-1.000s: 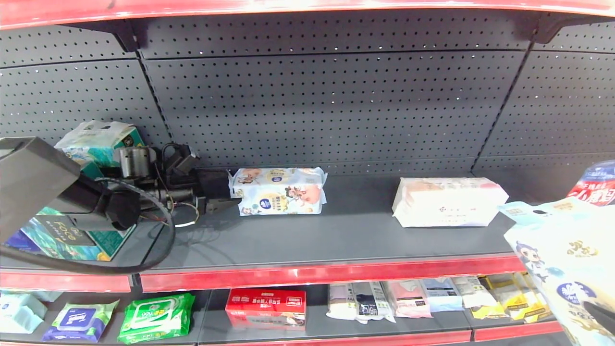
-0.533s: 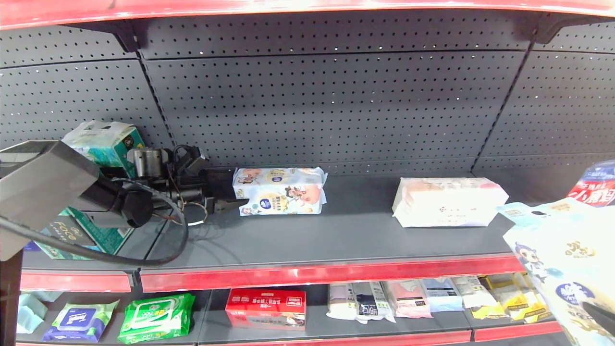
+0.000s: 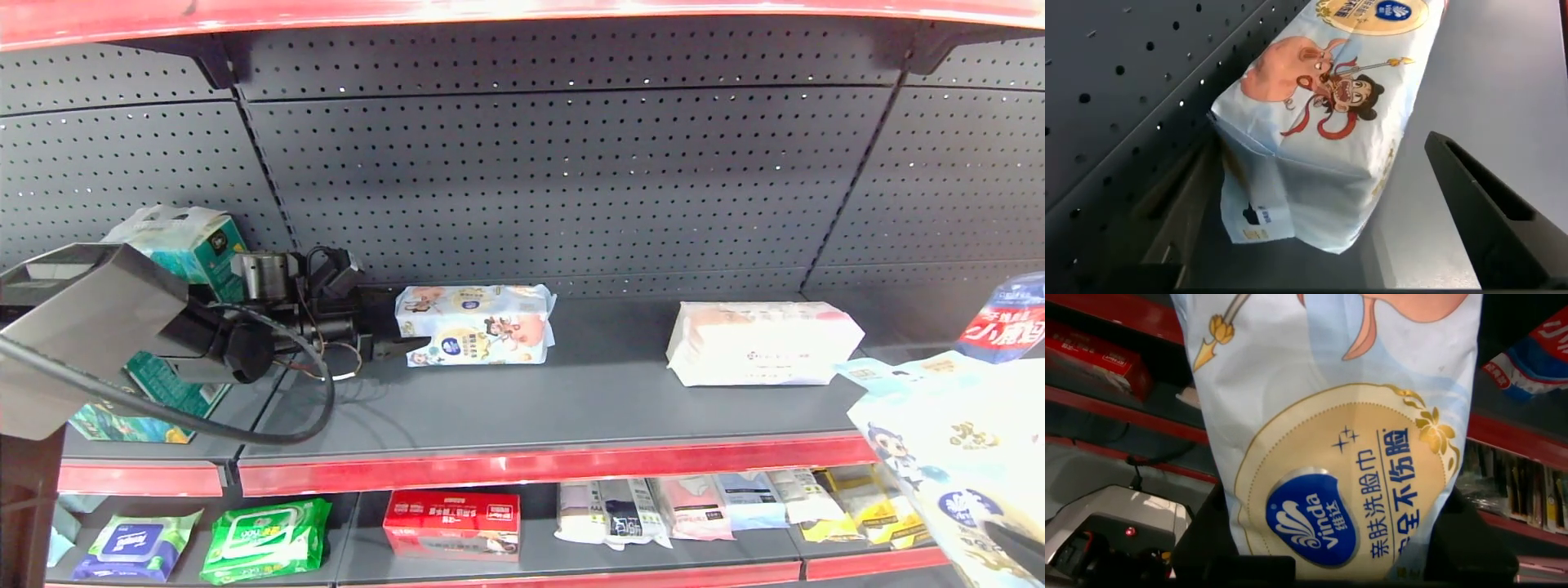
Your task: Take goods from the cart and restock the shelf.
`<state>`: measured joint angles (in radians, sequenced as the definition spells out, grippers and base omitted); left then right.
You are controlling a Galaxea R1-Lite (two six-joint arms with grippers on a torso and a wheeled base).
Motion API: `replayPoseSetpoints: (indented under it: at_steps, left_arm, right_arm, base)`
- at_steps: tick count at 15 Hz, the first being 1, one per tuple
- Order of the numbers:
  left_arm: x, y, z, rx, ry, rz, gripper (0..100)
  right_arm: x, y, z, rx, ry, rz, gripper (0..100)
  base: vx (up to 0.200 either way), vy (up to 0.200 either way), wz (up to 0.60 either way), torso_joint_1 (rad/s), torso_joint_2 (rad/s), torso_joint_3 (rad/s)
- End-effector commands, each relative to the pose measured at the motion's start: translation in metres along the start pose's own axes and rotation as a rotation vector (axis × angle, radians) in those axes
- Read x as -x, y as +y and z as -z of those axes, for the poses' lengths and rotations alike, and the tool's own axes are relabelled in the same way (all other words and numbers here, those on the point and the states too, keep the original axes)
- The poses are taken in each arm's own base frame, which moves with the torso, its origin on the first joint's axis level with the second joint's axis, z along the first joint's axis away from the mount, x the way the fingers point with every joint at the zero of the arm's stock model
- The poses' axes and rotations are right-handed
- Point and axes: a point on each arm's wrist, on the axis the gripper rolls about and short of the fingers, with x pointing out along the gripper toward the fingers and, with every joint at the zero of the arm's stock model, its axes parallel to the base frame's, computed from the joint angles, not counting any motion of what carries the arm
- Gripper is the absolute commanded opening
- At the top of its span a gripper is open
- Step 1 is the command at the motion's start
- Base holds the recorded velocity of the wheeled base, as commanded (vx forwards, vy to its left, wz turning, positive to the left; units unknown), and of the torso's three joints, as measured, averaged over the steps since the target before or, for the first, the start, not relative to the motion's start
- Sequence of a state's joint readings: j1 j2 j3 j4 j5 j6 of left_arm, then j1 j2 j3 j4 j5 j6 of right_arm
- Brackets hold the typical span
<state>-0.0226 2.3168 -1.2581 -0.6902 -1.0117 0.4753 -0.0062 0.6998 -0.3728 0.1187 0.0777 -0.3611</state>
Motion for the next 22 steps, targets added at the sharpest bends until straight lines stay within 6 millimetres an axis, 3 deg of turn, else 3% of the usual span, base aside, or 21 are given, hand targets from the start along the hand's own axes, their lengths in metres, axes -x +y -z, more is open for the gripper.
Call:
replayPoseSetpoints:
  at_steps: [1,7,15,16,22]
  left_arm:
    - [-0.006,0.001,0.001,-0.006,-0.006,0.010,100]
    - [-0.022,-0.004,0.002,-0.004,-0.009,0.042,100]
    - [-0.026,0.000,0.007,-0.002,-0.010,0.043,100]
    - [-0.028,0.003,0.007,-0.005,-0.015,0.041,0]
    - [-0.027,0.000,0.010,0.005,-0.010,0.044,0]
  right_arm:
    - [0.000,0.000,0.000,-0.001,0.002,-0.001,0]
    - [0.000,0.000,0.000,-0.001,-0.001,-0.005,0]
    - [-0.001,0.001,0.002,-0.001,0.004,-0.007,0]
    - [-0.001,0.001,0.002,-0.001,0.005,-0.006,0]
    - [-0.002,0.001,0.002,-0.003,0.010,-0.009,0]
  base:
    - [0.000,0.000,0.00,0.000,0.00,0.000]
    - [0.000,0.000,0.00,0.000,0.00,0.000]
    - [0.000,0.000,0.00,0.000,0.00,0.000]
    - [0.000,0.000,0.00,0.000,0.00,0.000]
    - [0.000,0.000,0.00,0.000,0.00,0.000]
